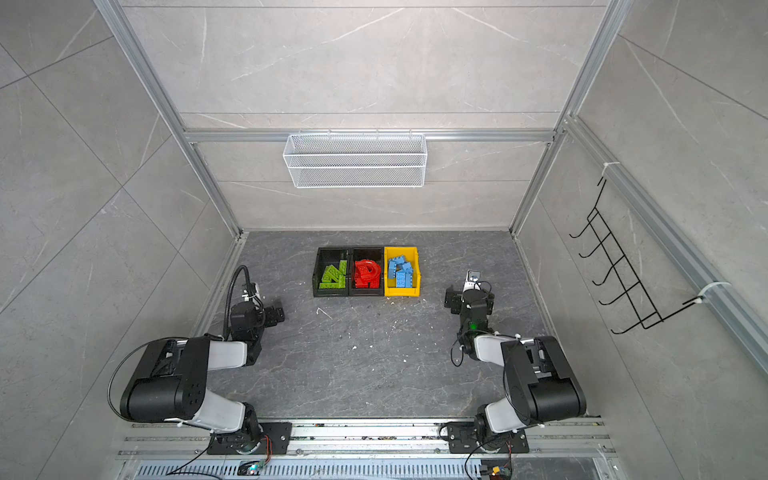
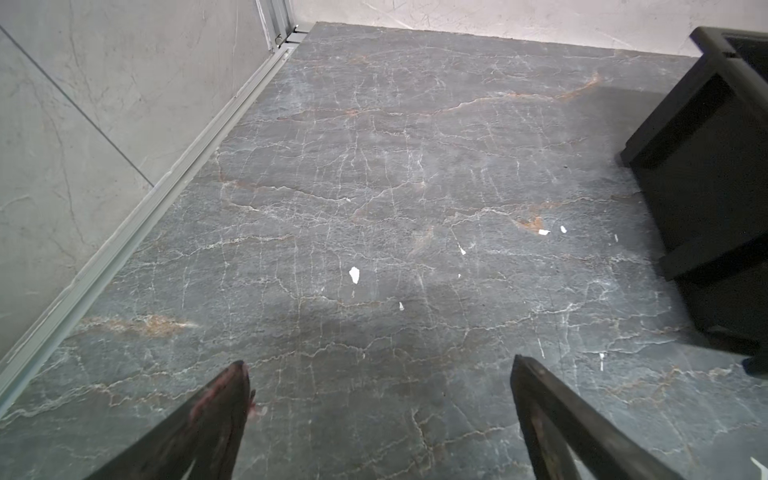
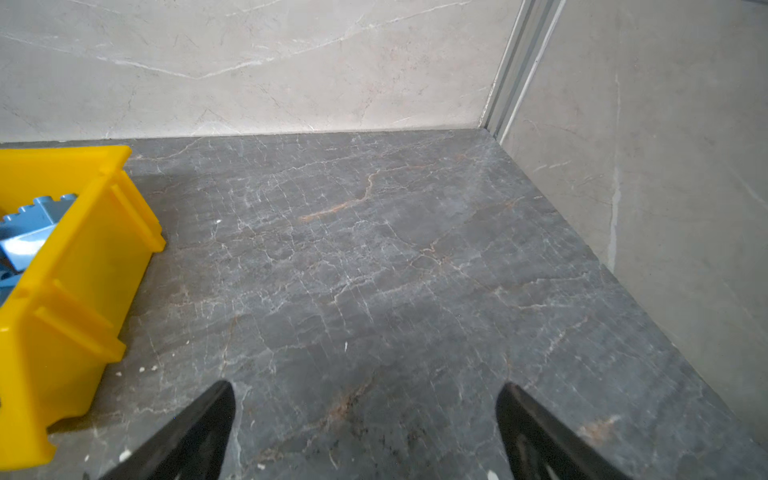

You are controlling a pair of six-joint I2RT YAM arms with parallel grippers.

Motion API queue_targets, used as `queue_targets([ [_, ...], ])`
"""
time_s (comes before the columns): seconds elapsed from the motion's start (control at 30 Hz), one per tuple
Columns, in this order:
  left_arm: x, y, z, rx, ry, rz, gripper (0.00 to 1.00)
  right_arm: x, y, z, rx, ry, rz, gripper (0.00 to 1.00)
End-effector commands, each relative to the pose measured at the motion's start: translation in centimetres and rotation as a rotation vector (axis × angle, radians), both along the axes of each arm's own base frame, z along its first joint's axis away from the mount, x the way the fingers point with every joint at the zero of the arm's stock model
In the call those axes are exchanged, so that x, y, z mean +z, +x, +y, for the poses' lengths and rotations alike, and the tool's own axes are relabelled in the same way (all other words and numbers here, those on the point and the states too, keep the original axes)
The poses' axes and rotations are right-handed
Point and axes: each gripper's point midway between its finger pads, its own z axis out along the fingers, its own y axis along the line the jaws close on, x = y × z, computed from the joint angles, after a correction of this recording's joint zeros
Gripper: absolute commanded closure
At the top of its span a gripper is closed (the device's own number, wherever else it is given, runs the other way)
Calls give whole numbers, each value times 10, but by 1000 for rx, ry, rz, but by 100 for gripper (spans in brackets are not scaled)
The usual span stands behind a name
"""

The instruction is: Sort the legos into containers by color

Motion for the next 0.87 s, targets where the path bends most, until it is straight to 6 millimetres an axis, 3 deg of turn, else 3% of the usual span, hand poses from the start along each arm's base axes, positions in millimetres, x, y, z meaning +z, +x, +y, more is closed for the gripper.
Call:
queue_targets([
  [0.0,20,10,0,-16,20,-73,0,-16,9,9,56,-18,120,0],
  [0.1,20,10,0,-16,20,-73,0,-16,0,4,33,-20,92,0],
  [0.23,20,10,0,-16,20,-71,0,1,-27,3,47,6,-124,0],
  [0.3,20,10,-1,-17,19,-73,0,-8,-24,20,151,7,-105,1],
  [0.83,21,10,0,-17,20,-74,0,-11,-21,18,154,30,-79,0],
])
